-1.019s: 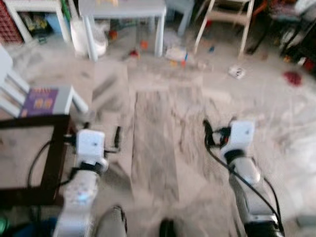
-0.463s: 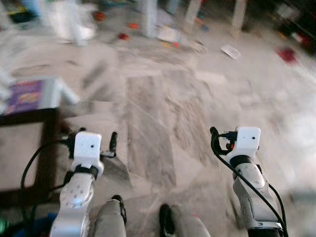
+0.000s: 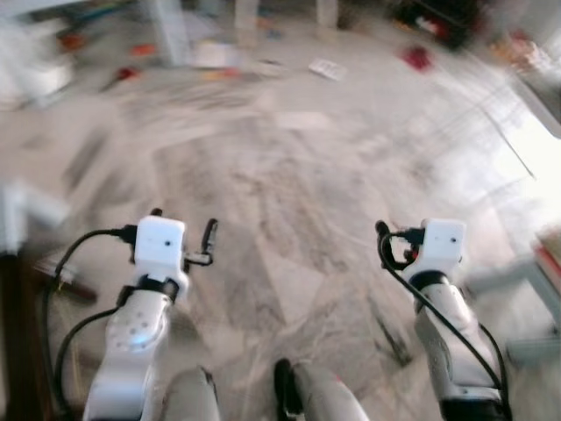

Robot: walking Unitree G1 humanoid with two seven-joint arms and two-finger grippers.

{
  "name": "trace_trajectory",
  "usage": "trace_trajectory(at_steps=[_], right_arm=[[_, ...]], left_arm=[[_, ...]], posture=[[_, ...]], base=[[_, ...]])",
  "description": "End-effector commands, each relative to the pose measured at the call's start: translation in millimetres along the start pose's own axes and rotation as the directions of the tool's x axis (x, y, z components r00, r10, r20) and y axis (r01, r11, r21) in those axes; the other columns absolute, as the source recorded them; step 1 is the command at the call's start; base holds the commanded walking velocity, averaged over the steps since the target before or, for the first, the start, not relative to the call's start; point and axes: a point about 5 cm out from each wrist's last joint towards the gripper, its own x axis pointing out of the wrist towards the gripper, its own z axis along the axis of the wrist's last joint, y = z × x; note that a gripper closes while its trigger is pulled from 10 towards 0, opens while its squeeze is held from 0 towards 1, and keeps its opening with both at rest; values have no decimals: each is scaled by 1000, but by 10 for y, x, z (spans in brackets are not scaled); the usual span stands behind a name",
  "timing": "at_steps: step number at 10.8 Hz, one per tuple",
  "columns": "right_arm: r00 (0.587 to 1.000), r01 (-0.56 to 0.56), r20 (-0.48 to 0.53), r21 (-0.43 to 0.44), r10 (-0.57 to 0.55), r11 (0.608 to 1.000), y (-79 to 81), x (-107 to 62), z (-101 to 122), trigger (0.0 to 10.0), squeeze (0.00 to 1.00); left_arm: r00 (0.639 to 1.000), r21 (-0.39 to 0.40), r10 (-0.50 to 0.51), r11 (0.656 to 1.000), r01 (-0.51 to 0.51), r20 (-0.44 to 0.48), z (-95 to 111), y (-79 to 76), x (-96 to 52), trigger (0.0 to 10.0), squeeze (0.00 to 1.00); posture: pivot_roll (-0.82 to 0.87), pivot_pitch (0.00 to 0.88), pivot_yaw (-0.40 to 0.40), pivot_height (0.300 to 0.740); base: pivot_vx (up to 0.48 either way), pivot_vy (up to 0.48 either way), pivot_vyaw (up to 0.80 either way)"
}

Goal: Move the pillow to the sofa

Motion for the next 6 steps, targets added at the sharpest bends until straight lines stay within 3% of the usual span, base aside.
trace_trajectory(at_steps=[1,5,6], right_arm=[[1000,17,-16,6,-17,1000,-20,3,-23,10000,0],[997,71,-23,32,-71,997,-40,-30,-34,10000,0],[997,72,-12,49,-72,996,-29,-23,-45,10000,0]], left_arm=[[1000,2,-6,1000,6,-14,-16,13,-16,10000,0],[1000,16,-26,1000,26,-8,11,39,36,10000,0],[999,19,-29,999,29,-15,0,23,77,10000,0]], posture=[[1,258,-79,740],[8,260,-75,740],[16,247,-53,740]], base=[[454,0,-781],[451,0,-775],[0,0,-775]])
